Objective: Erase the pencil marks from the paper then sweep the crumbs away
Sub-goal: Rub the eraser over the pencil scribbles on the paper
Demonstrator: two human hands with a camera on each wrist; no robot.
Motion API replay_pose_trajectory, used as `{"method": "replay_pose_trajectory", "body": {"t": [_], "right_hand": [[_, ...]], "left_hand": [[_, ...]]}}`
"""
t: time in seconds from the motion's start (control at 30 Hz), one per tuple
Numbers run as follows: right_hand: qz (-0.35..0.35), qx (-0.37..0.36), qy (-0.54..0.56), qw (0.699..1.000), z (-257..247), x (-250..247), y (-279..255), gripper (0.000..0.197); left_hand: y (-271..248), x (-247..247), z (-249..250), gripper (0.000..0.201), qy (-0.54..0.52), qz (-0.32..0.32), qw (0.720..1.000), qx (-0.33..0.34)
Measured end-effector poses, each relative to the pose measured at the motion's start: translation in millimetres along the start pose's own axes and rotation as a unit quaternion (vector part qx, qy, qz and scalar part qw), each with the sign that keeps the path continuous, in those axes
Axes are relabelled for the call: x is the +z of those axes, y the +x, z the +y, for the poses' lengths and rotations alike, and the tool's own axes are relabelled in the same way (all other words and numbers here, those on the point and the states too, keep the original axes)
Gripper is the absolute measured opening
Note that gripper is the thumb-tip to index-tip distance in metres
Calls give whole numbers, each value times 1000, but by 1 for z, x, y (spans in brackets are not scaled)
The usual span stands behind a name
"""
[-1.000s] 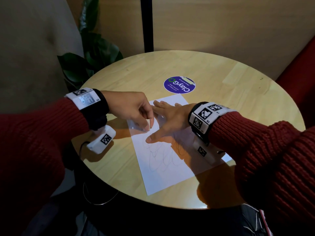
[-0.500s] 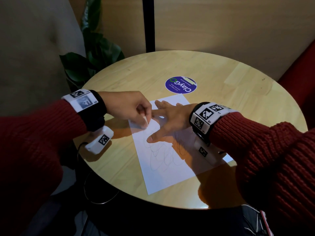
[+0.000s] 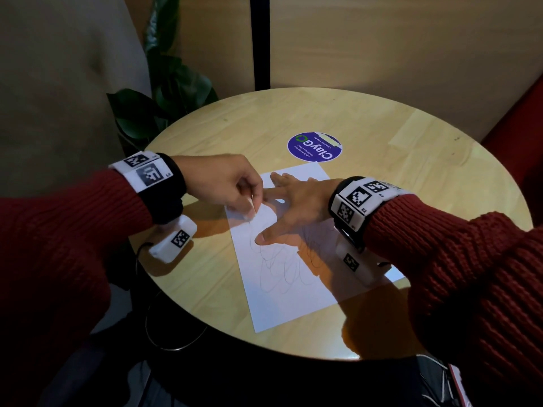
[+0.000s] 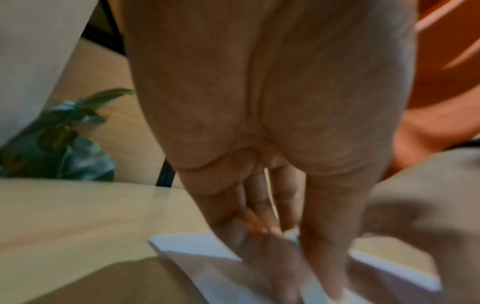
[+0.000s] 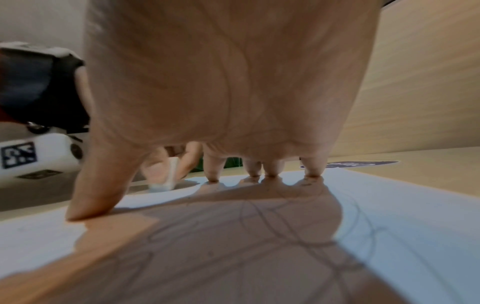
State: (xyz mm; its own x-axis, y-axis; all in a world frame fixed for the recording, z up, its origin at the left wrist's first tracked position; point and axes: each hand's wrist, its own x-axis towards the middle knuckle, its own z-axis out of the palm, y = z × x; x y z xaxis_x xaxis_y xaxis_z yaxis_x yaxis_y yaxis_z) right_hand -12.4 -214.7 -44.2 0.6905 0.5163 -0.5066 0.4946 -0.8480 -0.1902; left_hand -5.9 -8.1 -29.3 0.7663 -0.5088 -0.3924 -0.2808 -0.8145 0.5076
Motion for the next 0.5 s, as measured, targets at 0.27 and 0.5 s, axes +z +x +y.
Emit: {"method": "replay_pose_trajectory", "body": {"t": [0.27,0.5], "right_hand": [[8,3,3,1000,4,5,14,111],[69,-35,-10,997,-7,5,15,101]], "left_hand": [[-2,0,0,3,13,8,1000,-20],[-3,0,-4,7,13,68,997,-47]]}}
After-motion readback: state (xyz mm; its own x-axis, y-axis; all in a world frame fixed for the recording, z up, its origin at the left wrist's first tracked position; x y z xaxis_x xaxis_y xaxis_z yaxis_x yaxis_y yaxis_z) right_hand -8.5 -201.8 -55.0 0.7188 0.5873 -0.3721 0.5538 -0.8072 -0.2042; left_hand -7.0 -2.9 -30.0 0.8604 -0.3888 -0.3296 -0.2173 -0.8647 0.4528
